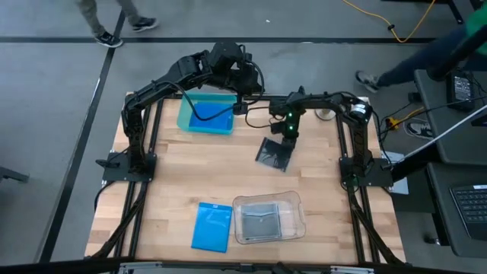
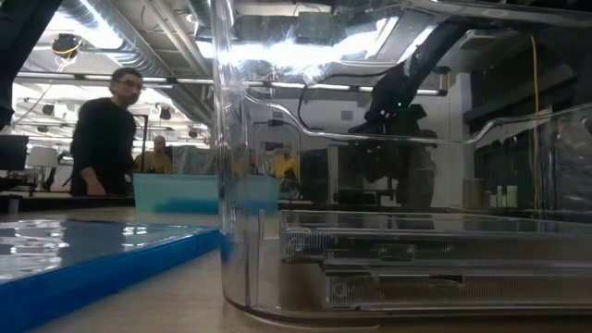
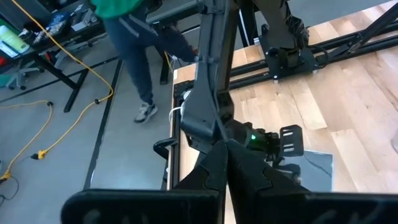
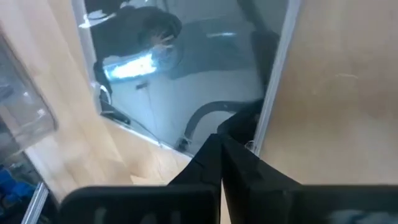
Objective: Pick & place jewel cases by type
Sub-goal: Put the black CD case into the transparent bin
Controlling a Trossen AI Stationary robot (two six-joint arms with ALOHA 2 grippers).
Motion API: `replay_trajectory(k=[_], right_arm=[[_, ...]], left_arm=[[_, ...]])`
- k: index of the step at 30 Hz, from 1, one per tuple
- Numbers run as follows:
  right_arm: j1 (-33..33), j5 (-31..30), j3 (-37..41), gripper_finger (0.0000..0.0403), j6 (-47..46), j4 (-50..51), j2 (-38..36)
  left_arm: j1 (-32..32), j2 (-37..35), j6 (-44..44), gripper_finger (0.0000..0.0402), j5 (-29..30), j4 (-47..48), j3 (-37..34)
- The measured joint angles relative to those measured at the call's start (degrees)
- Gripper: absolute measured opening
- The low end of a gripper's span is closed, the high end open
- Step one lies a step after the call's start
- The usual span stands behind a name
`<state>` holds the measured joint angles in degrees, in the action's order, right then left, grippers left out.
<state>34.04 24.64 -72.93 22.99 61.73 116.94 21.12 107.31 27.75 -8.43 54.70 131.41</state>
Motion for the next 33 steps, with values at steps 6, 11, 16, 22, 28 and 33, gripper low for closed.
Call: replay_trajectory(k=[6,11,16,22,28,33], right_arm=[[0.03,-3.02,-2.71,0.001,-3.69,-2.76,-6.95],[1.05,-5.4,-3.35,0.0004,-7.71,-3.73,-16.83],[0.6,-14.13,-1.9,0.0006,-11.49,-5.02,-28.13],[-2.47,-18.91,12.9,0.0004,-19.28,-11.55,-42.31],[-7.85,-23.07,28.54,0.0006,-27.74,-19.2,-51.67],[-10.04,-23.19,31.31,0.0006,-28.66,-20.15,-51.64]], left_arm=[[-0.01,0.0,-0.07,0.0003,0.0,0.0,0.0],[0.01,-1.87,-3.95,0.0001,1.48,1.25,-0.11],[1.81,-3.21,-13.61,0.0005,-0.41,9.28,0.02],[2.75,-2.93,-18.74,0.0014,-7.45,14.34,-9.74],[2.58,-2.9,-23.49,0.0023,-9.77,3.61,-25.42],[3.0,-2.89,-32.21,0.0047,-16.97,-7.23,-38.07]])
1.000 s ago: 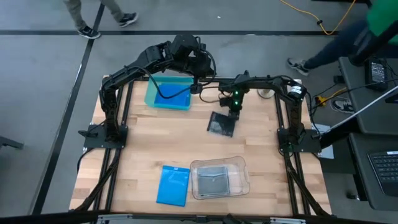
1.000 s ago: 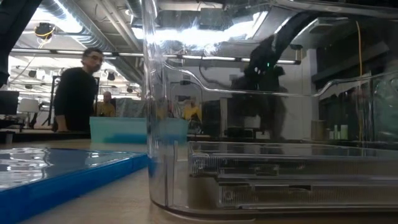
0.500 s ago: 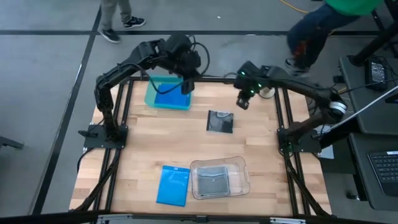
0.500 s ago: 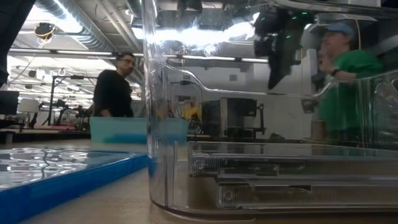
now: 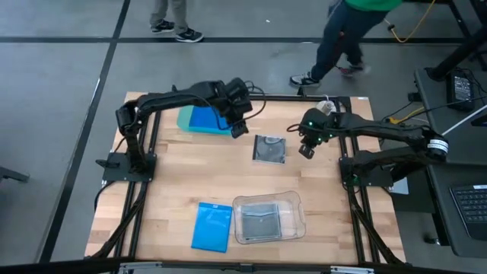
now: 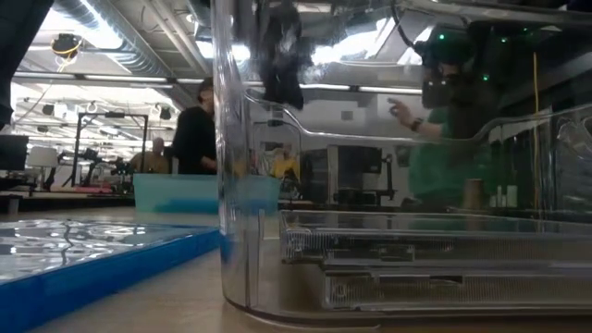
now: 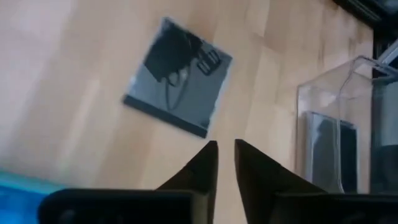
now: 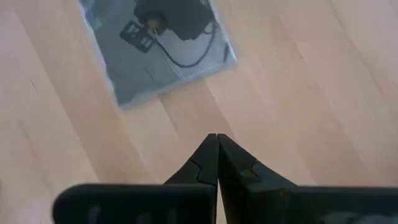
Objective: Pick & place jewel cases by type
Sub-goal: Put the black CD case into the transparent bin
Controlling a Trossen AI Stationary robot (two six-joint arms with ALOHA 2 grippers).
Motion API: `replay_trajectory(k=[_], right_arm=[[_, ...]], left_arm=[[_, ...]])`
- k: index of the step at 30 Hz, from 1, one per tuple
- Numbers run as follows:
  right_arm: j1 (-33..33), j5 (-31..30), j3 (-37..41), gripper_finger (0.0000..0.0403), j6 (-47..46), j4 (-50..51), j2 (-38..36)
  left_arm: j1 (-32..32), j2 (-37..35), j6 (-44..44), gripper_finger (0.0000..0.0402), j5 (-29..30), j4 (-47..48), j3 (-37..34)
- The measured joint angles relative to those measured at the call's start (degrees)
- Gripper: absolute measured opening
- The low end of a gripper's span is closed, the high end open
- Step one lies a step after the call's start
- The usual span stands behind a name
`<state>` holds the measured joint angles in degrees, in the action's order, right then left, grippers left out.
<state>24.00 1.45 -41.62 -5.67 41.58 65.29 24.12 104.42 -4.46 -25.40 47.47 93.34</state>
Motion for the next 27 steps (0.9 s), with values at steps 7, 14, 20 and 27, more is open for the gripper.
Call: replay_trajectory(k=[7,14,20,27], right_arm=[[-0.23,-0.01,0.8,0.0006,3.37,-3.05,3.06],[-0.34,0.14,0.8,0.0007,6.31,-4.86,9.52],[-0.34,1.2,0.8,0.0007,7.29,-7.12,15.86],[-0.34,3.06,0.8,0.0007,7.51,-11.57,21.48]], left_arm=[[-1.51,0.0,-10.11,0.0132,-6.23,-15.91,-14.17],[-4.03,0.0,-15.76,0.0222,-0.94,-25.32,-18.08],[-6.24,1.72,-20.42,0.0261,10.22,-28.15,-18.08],[-5.51,7.5,-30.32,0.0268,10.2,-32.81,-18.17]])
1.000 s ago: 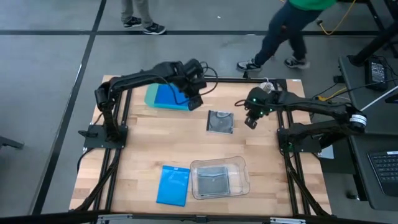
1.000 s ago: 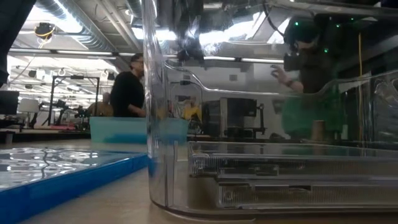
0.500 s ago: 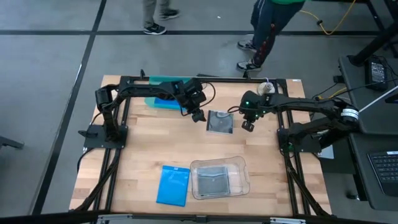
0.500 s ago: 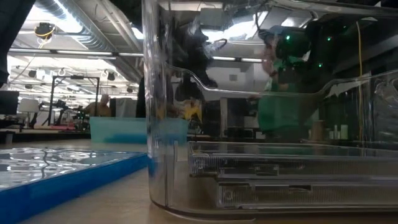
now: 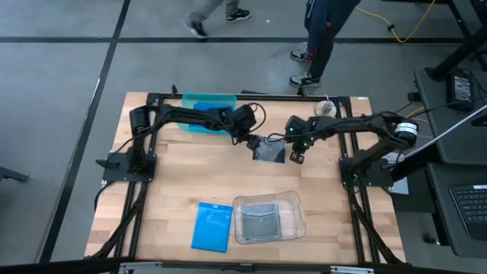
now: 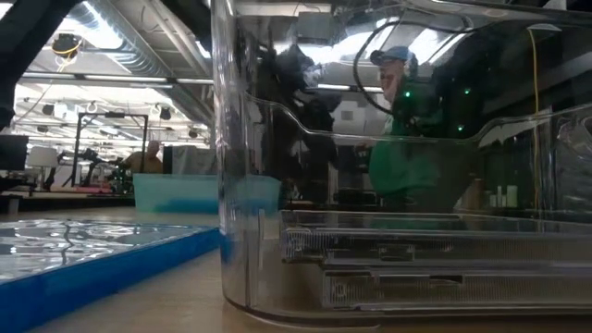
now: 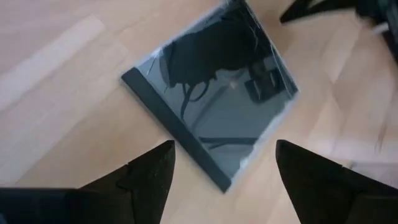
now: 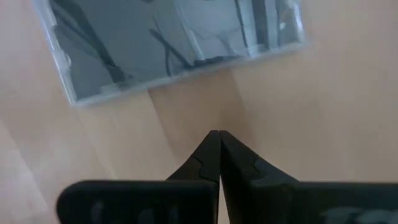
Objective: Pick & place jewel cases by type
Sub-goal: Put the black CD case into the transparent bin
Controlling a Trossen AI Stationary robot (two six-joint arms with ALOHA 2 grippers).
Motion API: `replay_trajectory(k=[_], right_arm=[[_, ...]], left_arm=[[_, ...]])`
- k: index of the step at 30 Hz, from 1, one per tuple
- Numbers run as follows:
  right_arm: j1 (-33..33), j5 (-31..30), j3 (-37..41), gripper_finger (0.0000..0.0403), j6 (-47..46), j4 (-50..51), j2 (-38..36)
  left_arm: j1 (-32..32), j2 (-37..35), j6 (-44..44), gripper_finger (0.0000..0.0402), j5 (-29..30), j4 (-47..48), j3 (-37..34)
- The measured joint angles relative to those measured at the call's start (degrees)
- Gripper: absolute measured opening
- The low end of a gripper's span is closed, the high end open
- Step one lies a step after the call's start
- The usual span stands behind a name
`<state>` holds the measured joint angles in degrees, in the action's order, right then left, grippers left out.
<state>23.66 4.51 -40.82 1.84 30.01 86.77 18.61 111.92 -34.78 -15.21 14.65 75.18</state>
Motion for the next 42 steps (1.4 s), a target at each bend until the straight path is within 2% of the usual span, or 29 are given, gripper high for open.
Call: replay_trajectory(k=[9,20,27,34,40,42], right_arm=[[0.07,2.49,-0.24,0.0007,0.8,-1.93,3.32],[-1.75,3.9,-0.14,0.0007,-0.32,-3.01,3.43],[-4.02,6.07,0.0,0.0007,-1.63,-7.89,3.68],[-4.2,6.56,0.02,0.0007,-1.74,-8.6,3.72],[-4.23,6.6,0.0,0.0007,-1.65,-8.49,3.72],[-4.24,6.6,0.0,0.0007,-1.61,-8.41,3.72]], left_arm=[[-0.15,2.6,-2.88,0.0266,1.25,-1.55,0.07],[-1.39,3.23,-2.65,0.0265,7.13,0.73,0.17],[-1.75,3.28,-2.88,0.0265,7.88,0.89,0.11],[-2.58,3.32,-4.06,0.0265,9.35,0.94,0.07],[-3.92,5.43,-6.52,0.0265,8.94,0.31,-0.1],[-4.09,6.58,-6.93,0.0265,7.03,-0.29,0.18]])
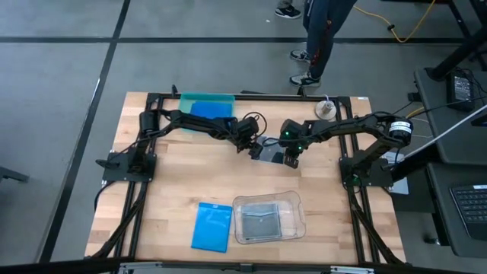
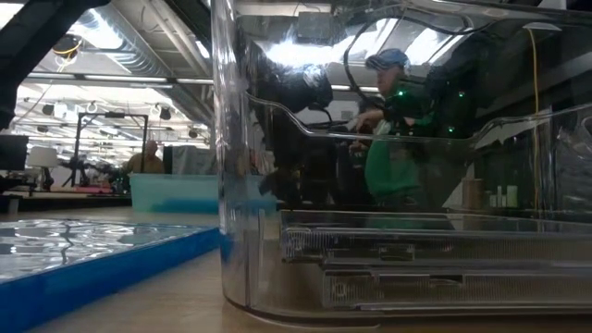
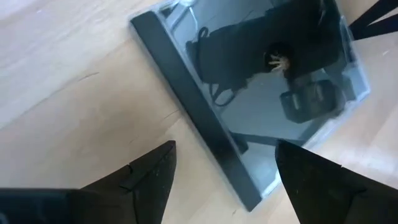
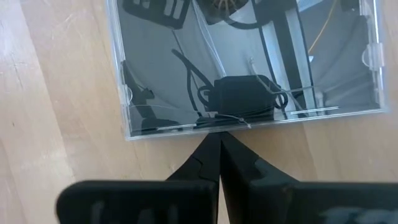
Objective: Pick & place jewel cases by type
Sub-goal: Put the black CD case into the transparent bin
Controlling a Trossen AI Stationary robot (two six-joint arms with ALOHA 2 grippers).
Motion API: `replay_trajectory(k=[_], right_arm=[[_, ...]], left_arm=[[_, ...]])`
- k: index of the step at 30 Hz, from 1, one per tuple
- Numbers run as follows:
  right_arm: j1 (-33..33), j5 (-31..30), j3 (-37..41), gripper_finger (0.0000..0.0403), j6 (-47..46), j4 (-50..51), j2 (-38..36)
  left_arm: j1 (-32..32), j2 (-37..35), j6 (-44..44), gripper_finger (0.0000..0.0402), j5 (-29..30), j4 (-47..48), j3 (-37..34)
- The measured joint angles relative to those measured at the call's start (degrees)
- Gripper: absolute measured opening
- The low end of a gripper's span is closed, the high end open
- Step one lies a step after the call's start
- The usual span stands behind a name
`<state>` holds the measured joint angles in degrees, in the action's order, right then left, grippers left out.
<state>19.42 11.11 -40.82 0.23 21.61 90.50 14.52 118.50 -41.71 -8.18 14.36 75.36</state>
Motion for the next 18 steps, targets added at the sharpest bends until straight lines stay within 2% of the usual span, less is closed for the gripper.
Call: replay_trajectory(k=[13,18], right_arm=[[-0.31,1.35,0.09,0.0007,1.73,1.21,-0.15],[-0.31,1.49,0.53,0.0007,1.96,0.82,-0.23]], left_arm=[[-0.17,2.21,-2.94,0.0265,-3.76,-10.07,-0.42],[-0.28,1.27,-0.51,0.0261,-2.08,-11.16,-0.52]])
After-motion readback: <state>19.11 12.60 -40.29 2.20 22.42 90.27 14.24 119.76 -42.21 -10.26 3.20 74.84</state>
